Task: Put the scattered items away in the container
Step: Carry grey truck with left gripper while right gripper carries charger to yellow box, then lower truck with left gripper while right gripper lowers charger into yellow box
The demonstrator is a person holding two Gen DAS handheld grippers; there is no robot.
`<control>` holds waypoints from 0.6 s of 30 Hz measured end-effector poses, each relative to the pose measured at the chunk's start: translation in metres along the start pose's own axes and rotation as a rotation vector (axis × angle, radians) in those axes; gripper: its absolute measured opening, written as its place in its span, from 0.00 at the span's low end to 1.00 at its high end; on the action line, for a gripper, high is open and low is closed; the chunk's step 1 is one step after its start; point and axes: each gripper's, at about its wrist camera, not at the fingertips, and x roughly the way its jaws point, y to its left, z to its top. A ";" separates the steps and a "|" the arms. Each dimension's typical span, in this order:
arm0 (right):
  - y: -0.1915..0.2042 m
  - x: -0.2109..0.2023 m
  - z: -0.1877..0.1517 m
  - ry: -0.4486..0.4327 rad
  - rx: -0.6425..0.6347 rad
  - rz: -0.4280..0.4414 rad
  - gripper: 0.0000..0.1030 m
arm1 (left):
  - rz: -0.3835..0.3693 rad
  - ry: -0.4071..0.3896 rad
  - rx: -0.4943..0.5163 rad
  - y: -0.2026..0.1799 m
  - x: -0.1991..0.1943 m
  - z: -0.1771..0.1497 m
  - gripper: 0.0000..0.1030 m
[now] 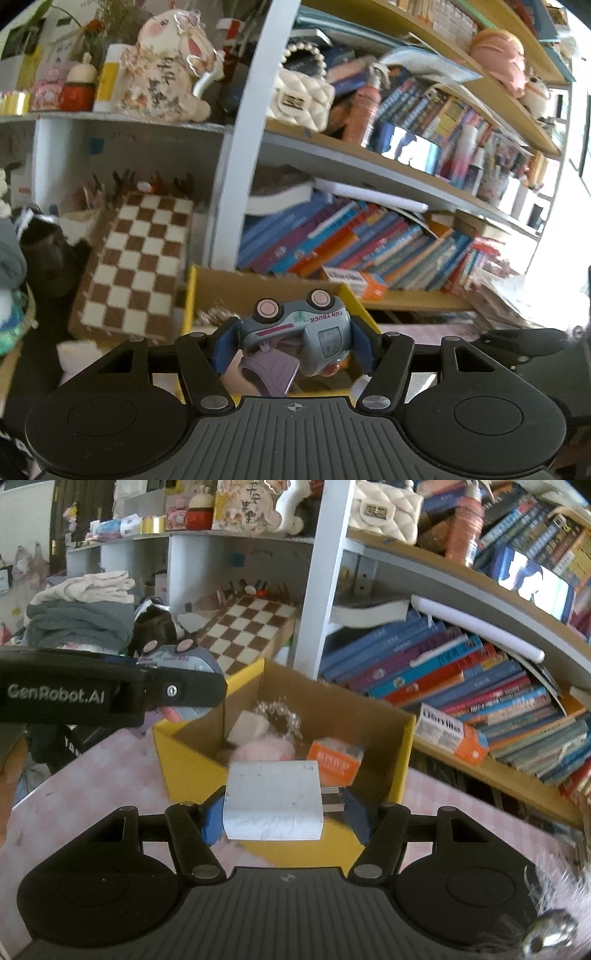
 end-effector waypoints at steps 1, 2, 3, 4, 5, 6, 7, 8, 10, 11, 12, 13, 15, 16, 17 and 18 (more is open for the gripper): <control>-0.002 0.003 0.004 -0.005 -0.002 -0.001 0.61 | 0.011 0.000 0.003 0.003 0.003 0.002 0.60; -0.004 0.006 0.008 -0.010 -0.005 -0.002 0.61 | 0.022 0.000 0.007 0.005 0.006 0.004 0.60; -0.006 0.009 0.011 -0.014 -0.008 -0.004 0.61 | 0.033 0.000 0.010 0.008 0.009 0.007 0.60; -0.007 0.012 0.015 -0.018 -0.011 -0.007 0.61 | 0.042 0.001 0.015 0.010 0.012 0.008 0.60; -0.009 0.015 0.018 -0.021 -0.014 -0.008 0.61 | 0.050 0.004 0.023 0.011 0.015 0.009 0.60; -0.011 0.019 0.021 -0.022 -0.017 -0.010 0.61 | 0.056 0.007 0.029 0.012 0.018 0.009 0.60; -0.012 0.022 0.023 -0.022 -0.020 -0.011 0.61 | 0.063 0.010 0.036 0.013 0.021 0.009 0.60; -0.014 0.026 0.025 -0.023 -0.024 -0.013 0.61 | 0.069 0.015 0.043 0.014 0.024 0.008 0.60; -0.018 0.033 0.030 -0.024 -0.033 -0.018 0.61 | 0.081 0.026 0.056 0.017 0.030 0.007 0.60; -0.020 0.037 0.032 -0.025 -0.035 -0.022 0.61 | 0.084 0.031 0.059 0.018 0.032 0.007 0.60; -0.022 0.041 0.035 -0.027 -0.036 -0.026 0.61 | 0.087 0.036 0.062 0.019 0.035 0.006 0.60; -0.023 0.044 0.038 -0.029 -0.038 -0.028 0.61 | 0.090 0.042 0.067 0.020 0.037 0.005 0.60; -0.026 0.051 0.043 -0.033 -0.045 -0.031 0.61 | 0.093 0.056 0.075 0.022 0.044 0.003 0.60; -0.027 0.056 0.045 -0.034 -0.050 -0.032 0.61 | 0.094 0.064 0.081 0.023 0.047 0.002 0.60; -0.028 0.060 0.047 -0.035 -0.055 -0.033 0.61 | 0.094 0.071 0.088 0.023 0.049 0.001 0.60; -0.029 0.064 0.049 -0.036 -0.060 -0.034 0.61 | 0.094 0.079 0.095 0.024 0.052 0.000 0.60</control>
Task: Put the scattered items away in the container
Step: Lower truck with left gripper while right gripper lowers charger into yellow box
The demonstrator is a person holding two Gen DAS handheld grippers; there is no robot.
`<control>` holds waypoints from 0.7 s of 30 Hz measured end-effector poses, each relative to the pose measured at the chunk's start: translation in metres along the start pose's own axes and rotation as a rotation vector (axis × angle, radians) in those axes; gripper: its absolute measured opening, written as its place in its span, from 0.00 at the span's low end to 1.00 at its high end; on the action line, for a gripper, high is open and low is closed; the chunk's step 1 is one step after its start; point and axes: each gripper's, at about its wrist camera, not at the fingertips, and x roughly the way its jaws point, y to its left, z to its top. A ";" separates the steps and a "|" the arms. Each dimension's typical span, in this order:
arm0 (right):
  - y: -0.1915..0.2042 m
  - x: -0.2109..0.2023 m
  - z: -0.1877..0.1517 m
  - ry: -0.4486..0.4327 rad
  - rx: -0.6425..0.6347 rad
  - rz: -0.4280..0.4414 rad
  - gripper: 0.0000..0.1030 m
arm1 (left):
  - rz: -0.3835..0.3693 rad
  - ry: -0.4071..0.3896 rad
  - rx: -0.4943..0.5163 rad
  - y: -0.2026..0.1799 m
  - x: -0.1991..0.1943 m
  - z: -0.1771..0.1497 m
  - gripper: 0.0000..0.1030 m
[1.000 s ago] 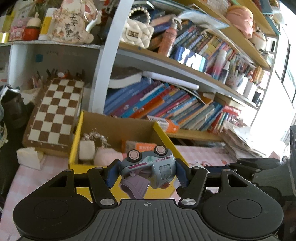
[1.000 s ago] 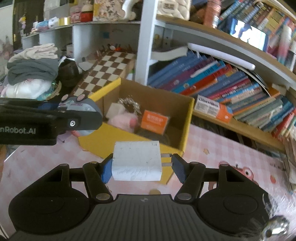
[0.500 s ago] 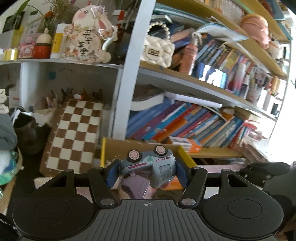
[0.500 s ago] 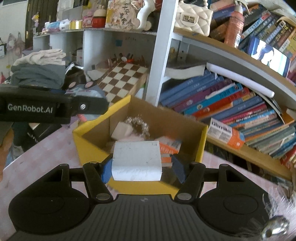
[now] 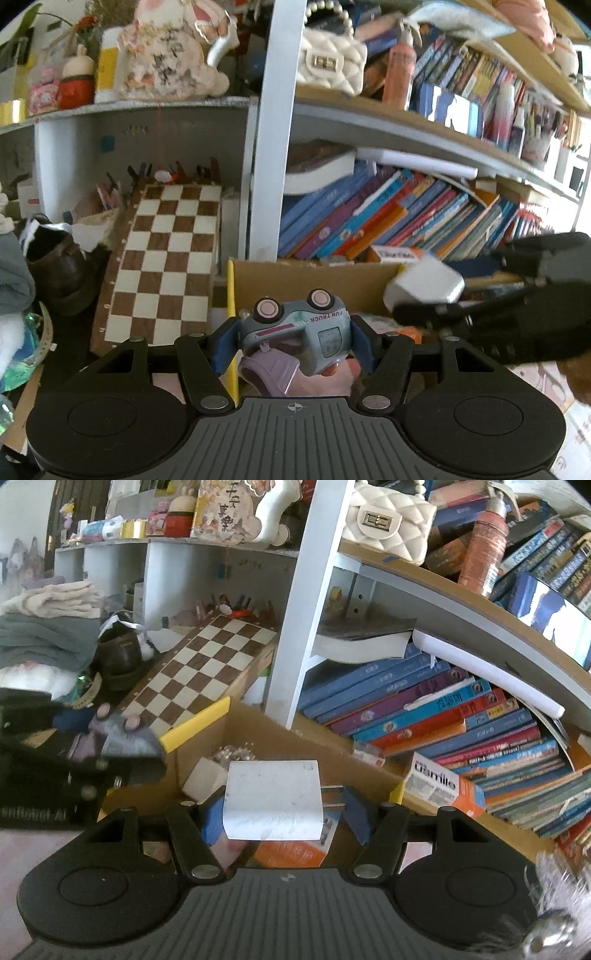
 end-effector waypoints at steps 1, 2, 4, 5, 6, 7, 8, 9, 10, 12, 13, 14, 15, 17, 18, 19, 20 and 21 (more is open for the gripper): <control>-0.001 0.004 0.002 -0.001 -0.005 -0.001 0.61 | 0.000 0.007 0.008 0.000 0.003 -0.001 0.60; -0.002 0.009 0.004 -0.002 -0.009 -0.002 0.61 | 0.000 0.015 0.015 0.000 0.005 -0.002 0.60; -0.002 0.017 0.007 -0.001 -0.016 -0.001 0.61 | -0.001 0.029 0.031 0.001 0.010 -0.004 0.60; -0.003 0.021 0.009 0.000 -0.016 0.001 0.61 | -0.001 0.037 0.038 0.001 0.013 -0.006 0.60; -0.003 0.026 0.010 0.003 -0.015 0.004 0.61 | -0.001 0.044 0.046 0.001 0.015 -0.007 0.60; -0.003 0.031 0.011 0.006 -0.014 0.008 0.61 | -0.001 0.051 0.054 0.001 0.018 -0.008 0.60; -0.003 0.036 0.012 0.010 -0.014 0.012 0.61 | -0.001 0.059 0.061 0.002 0.020 -0.009 0.60; -0.002 0.041 0.012 0.016 -0.015 0.017 0.61 | -0.001 0.066 0.069 0.002 0.023 -0.010 0.60; -0.001 0.046 0.013 0.022 -0.017 0.023 0.61 | 0.000 0.072 0.081 0.001 0.025 -0.011 0.60; 0.001 0.057 0.013 0.036 -0.023 0.034 0.61 | 0.005 0.078 0.119 -0.002 0.025 -0.015 0.60; 0.003 0.061 0.013 0.042 -0.028 0.038 0.61 | 0.008 0.076 0.137 -0.003 0.024 -0.016 0.60; 0.004 0.066 0.014 0.047 -0.032 0.043 0.61 | 0.009 0.077 0.150 -0.005 0.024 -0.016 0.60; 0.006 0.071 0.015 0.052 -0.036 0.047 0.61 | 0.011 0.078 0.162 -0.006 0.024 -0.017 0.60; 0.008 0.079 0.016 0.062 -0.043 0.058 0.61 | 0.012 0.081 0.180 -0.008 0.025 -0.019 0.61; 0.009 0.082 0.017 0.065 -0.046 0.063 0.61 | 0.011 0.085 0.188 -0.010 0.026 -0.019 0.61; 0.010 0.085 0.017 0.068 -0.050 0.067 0.61 | 0.007 0.092 0.194 -0.011 0.028 -0.020 0.61; 0.011 0.087 0.018 0.070 -0.053 0.071 0.61 | 0.003 0.100 0.197 -0.011 0.029 -0.021 0.61; 0.012 0.089 0.018 0.072 -0.057 0.075 0.61 | -0.002 0.108 0.196 -0.011 0.031 -0.023 0.61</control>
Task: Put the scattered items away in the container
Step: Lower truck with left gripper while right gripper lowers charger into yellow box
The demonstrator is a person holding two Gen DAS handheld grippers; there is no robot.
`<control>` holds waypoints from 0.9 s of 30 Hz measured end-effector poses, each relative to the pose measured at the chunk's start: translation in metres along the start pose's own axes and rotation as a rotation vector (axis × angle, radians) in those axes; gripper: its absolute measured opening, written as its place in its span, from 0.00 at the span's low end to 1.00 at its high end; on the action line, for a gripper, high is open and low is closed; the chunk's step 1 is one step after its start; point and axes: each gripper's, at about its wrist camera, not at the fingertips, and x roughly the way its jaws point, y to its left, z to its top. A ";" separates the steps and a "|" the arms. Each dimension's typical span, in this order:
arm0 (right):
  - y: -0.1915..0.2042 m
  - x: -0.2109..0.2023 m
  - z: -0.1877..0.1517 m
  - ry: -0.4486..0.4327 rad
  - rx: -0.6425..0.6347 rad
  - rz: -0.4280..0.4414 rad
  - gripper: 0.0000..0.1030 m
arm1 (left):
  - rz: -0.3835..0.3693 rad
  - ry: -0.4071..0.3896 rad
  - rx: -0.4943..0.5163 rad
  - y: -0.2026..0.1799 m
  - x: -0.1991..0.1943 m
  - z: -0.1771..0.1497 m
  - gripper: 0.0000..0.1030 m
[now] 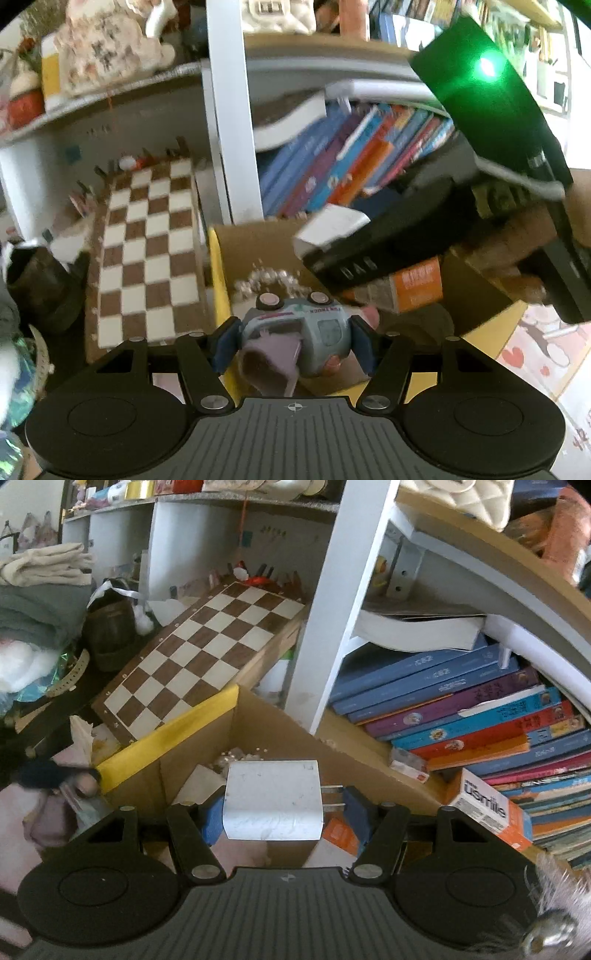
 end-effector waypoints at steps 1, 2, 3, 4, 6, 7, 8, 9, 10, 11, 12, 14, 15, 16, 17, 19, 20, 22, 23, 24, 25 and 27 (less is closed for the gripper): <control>0.001 0.002 0.001 0.002 -0.004 0.004 0.61 | -0.006 0.008 -0.001 0.000 0.002 -0.001 0.61; 0.001 0.004 0.001 0.005 -0.007 0.008 0.61 | -0.010 0.013 -0.002 -0.001 0.004 -0.002 0.61; 0.002 0.007 0.002 0.007 -0.011 0.012 0.61 | -0.010 0.011 -0.005 -0.001 0.004 -0.002 0.61; 0.003 0.009 0.003 0.009 -0.015 0.017 0.61 | -0.010 0.008 -0.009 -0.001 0.004 -0.002 0.62; 0.005 0.012 0.002 0.014 -0.021 0.031 0.61 | -0.015 -0.002 -0.015 0.001 0.004 -0.003 0.63; 0.006 0.013 0.002 0.018 -0.023 0.037 0.61 | -0.019 -0.007 -0.016 0.001 0.004 -0.004 0.63; 0.006 0.015 0.002 0.022 -0.023 0.043 0.61 | -0.022 -0.012 -0.014 0.001 0.004 -0.005 0.64; 0.008 0.016 0.003 0.025 -0.025 0.047 0.61 | -0.023 -0.018 -0.003 0.000 0.004 -0.006 0.65; 0.009 0.018 0.003 0.029 -0.026 0.052 0.61 | -0.022 -0.026 0.007 -0.001 0.003 -0.007 0.66; 0.010 0.020 0.003 0.033 -0.029 0.056 0.61 | -0.017 -0.036 0.016 -0.002 0.002 -0.008 0.66; 0.012 0.021 0.003 0.037 -0.034 0.059 0.61 | -0.014 -0.042 0.019 -0.002 0.001 -0.009 0.66; 0.015 0.024 0.004 0.043 -0.040 0.069 0.61 | -0.012 -0.047 0.017 -0.002 0.000 -0.009 0.67; 0.017 0.025 0.004 0.046 -0.043 0.076 0.61 | -0.009 -0.051 0.018 -0.003 -0.001 -0.009 0.67; 0.019 0.027 0.005 0.049 -0.048 0.083 0.61 | -0.005 -0.055 0.018 -0.004 -0.002 -0.010 0.67; 0.021 0.028 0.006 0.052 -0.053 0.091 0.61 | -0.003 -0.059 0.019 -0.004 -0.003 -0.010 0.67; 0.025 0.031 0.007 0.058 -0.062 0.104 0.61 | -0.002 -0.067 0.022 -0.005 -0.003 -0.010 0.71; 0.026 0.032 0.008 0.061 -0.067 0.106 0.61 | -0.001 -0.071 0.024 -0.006 -0.004 -0.011 0.72; 0.029 0.035 0.010 0.066 -0.077 0.109 0.61 | -0.001 -0.074 0.023 -0.006 -0.004 -0.011 0.72; 0.031 0.037 0.011 0.068 -0.082 0.111 0.61 | -0.001 -0.074 0.022 -0.006 -0.004 -0.011 0.72; 0.032 0.038 0.012 0.071 -0.087 0.113 0.61 | -0.001 -0.074 0.021 -0.006 -0.004 -0.011 0.72; 0.034 0.040 0.013 0.073 -0.092 0.114 0.61 | -0.002 -0.074 0.020 -0.006 -0.004 -0.011 0.73; 0.037 0.042 0.014 0.078 -0.101 0.118 0.61 | -0.002 -0.075 0.018 -0.005 -0.004 -0.011 0.75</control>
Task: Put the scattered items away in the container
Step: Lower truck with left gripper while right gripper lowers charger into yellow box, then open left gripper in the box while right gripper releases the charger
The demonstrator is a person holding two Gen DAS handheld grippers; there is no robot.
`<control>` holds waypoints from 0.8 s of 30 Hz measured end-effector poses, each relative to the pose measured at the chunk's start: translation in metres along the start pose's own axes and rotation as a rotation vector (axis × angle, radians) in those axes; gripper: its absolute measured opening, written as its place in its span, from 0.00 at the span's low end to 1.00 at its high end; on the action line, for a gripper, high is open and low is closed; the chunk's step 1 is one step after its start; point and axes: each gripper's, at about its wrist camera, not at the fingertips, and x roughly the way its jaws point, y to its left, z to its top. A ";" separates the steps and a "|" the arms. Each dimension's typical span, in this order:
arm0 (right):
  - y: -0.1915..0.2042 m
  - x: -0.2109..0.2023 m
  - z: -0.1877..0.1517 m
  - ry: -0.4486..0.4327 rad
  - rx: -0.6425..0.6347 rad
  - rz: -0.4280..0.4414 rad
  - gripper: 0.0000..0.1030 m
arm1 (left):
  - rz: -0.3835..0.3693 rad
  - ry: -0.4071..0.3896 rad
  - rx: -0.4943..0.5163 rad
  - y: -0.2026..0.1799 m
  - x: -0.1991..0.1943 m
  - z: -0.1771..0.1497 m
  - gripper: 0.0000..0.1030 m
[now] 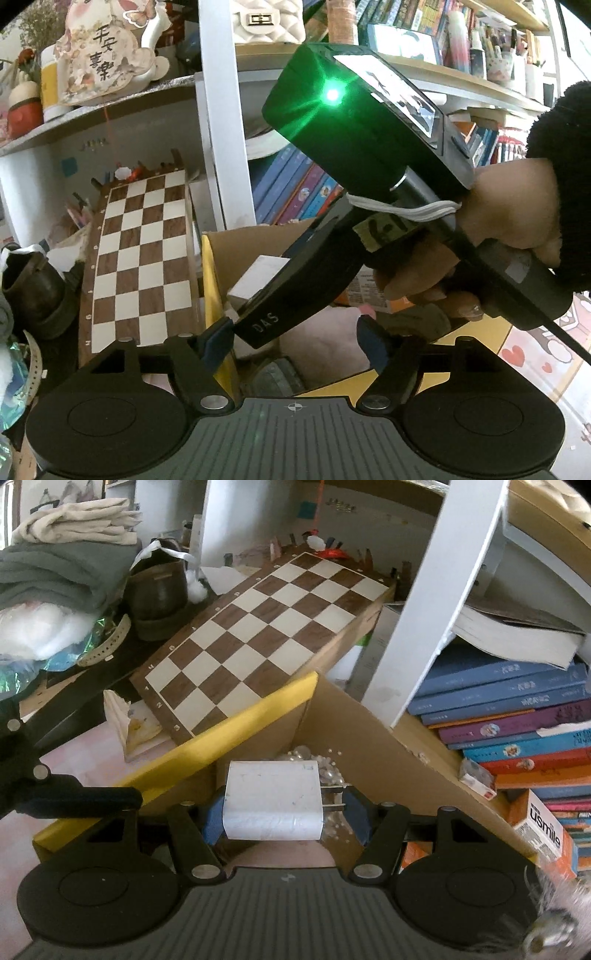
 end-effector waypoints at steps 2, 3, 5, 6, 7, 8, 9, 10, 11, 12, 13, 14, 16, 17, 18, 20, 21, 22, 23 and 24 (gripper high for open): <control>-0.001 0.001 0.001 0.004 -0.005 0.007 0.61 | 0.000 0.000 -0.001 0.000 0.000 -0.001 0.75; -0.002 0.001 0.001 0.006 -0.005 0.009 0.61 | 0.000 0.000 -0.001 -0.001 0.001 -0.001 0.76; -0.002 0.001 0.000 0.004 -0.007 0.006 0.62 | 0.003 0.000 -0.001 -0.001 0.000 0.000 0.76; -0.002 0.000 0.000 0.000 -0.004 0.005 0.63 | 0.005 0.000 -0.001 -0.001 -0.001 0.000 0.76; -0.002 -0.001 0.000 -0.004 -0.002 0.004 0.64 | 0.006 -0.001 0.000 -0.002 -0.003 0.001 0.76; -0.003 -0.002 0.001 -0.008 0.000 0.004 0.65 | 0.008 -0.002 0.000 -0.002 -0.004 0.001 0.76; -0.003 -0.004 0.001 -0.011 0.001 0.005 0.67 | 0.010 -0.002 0.000 -0.002 -0.005 0.001 0.76; -0.004 -0.006 0.001 -0.015 0.003 0.005 0.68 | 0.012 -0.003 0.001 -0.003 -0.006 0.002 0.77; -0.004 -0.008 0.001 -0.018 0.008 0.004 0.68 | 0.013 -0.003 0.001 -0.003 -0.007 0.002 0.77; -0.005 -0.011 0.001 -0.022 0.014 0.003 0.69 | 0.015 -0.004 0.001 -0.003 -0.008 0.003 0.79; -0.005 -0.015 0.001 -0.026 0.021 0.001 0.70 | 0.017 -0.004 0.002 -0.003 -0.009 0.003 0.80; -0.006 -0.018 0.000 -0.030 0.029 -0.001 0.70 | 0.019 -0.005 0.002 -0.004 -0.010 0.003 0.80; -0.007 -0.026 -0.001 -0.039 0.043 -0.004 0.72 | 0.022 -0.006 0.003 -0.004 -0.012 0.004 0.80; -0.007 -0.030 -0.001 -0.043 0.051 -0.006 0.72 | 0.024 -0.007 0.003 -0.005 -0.013 0.005 0.80; -0.007 -0.034 -0.001 -0.047 0.058 -0.007 0.72 | 0.026 -0.007 0.004 -0.005 -0.014 0.005 0.81; -0.008 -0.041 -0.002 -0.056 0.073 -0.011 0.73 | 0.029 -0.012 0.005 -0.006 -0.018 0.006 0.81; -0.009 -0.045 -0.003 -0.060 0.080 -0.012 0.73 | 0.030 -0.015 0.007 -0.007 -0.021 0.006 0.81; -0.009 -0.049 -0.003 -0.065 0.088 -0.014 0.73 | 0.031 -0.019 0.009 -0.008 -0.023 0.006 0.81; -0.009 -0.053 -0.004 -0.069 0.094 -0.016 0.73 | 0.032 -0.022 0.011 -0.009 -0.025 0.007 0.81; -0.008 -0.057 -0.004 -0.073 0.097 -0.020 0.73 | 0.033 -0.025 0.014 -0.010 -0.028 0.008 0.81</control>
